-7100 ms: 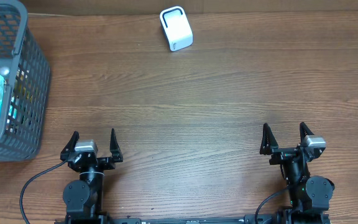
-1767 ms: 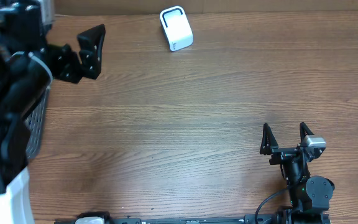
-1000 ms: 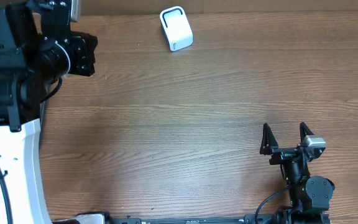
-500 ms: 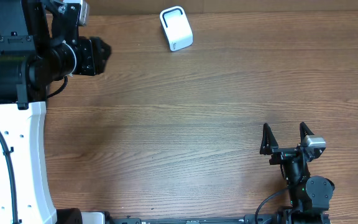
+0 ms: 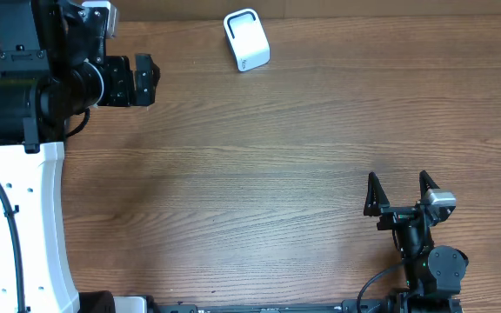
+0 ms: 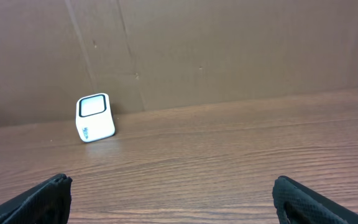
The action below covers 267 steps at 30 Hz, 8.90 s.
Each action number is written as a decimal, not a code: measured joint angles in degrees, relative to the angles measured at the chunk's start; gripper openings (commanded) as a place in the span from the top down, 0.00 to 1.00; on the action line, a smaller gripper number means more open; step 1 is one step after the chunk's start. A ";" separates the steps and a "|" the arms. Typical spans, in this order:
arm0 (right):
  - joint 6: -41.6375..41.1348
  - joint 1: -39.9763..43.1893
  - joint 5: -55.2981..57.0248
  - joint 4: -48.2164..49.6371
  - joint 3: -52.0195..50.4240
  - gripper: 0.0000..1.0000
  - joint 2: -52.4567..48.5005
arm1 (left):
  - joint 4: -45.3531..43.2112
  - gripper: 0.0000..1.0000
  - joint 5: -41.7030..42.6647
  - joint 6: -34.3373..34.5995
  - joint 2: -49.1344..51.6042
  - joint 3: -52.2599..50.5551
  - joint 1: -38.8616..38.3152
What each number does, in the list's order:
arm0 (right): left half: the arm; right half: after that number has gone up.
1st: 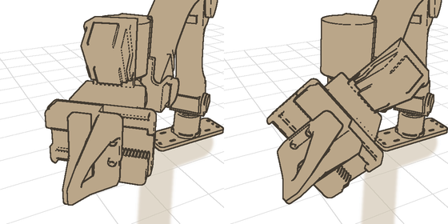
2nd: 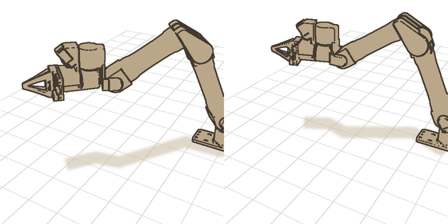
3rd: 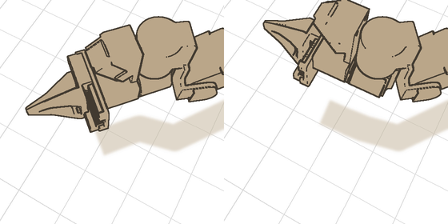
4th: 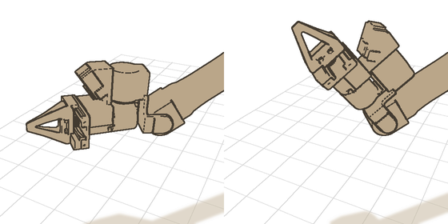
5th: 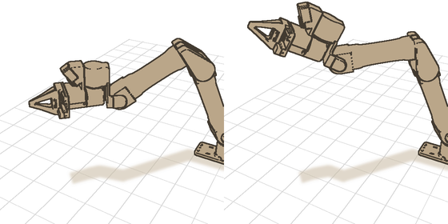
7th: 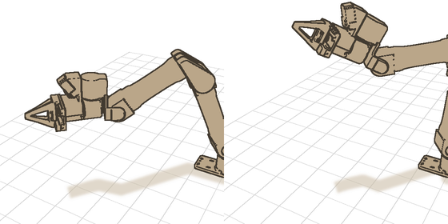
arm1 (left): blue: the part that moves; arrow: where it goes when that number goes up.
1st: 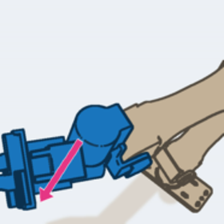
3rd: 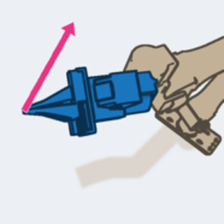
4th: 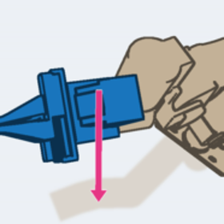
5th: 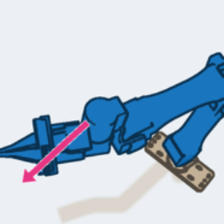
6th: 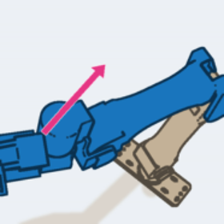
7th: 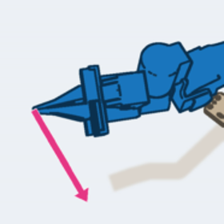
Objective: Scan the item barcode
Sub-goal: 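Raise the left gripper and move it over the grey basket, then lower the left gripper into the basket and grasp the yellow bottle, then lift the yellow bottle out and carry it toward the scanner, then set the yellow bottle upright on the table and release it, then return the left gripper to the basket and grasp the green-capped jar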
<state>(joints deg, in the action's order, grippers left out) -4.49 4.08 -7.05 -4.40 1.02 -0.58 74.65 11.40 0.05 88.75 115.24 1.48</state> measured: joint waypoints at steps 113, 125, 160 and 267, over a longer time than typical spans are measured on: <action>0.00 0.00 0.02 0.02 0.02 0.00 0.00 | -13.73 0.73 0.81 -12.55 37.92 16.17 34.51; 0.00 0.00 0.00 -0.02 0.02 0.00 0.00 | -15.63 0.76 0.98 1.03 25.42 35.91 33.40; 0.02 0.00 0.00 0.04 0.00 0.00 0.00 | 3.72 0.69 -11.67 21.24 39.47 37.35 -32.98; 0.00 0.00 0.02 0.04 0.00 0.00 0.00 | 21.84 0.00 -29.99 23.71 25.88 64.22 -5.73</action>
<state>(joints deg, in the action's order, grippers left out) -4.49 4.08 -7.03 -4.36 1.02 -0.58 96.49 -18.59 23.77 114.63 179.46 -4.25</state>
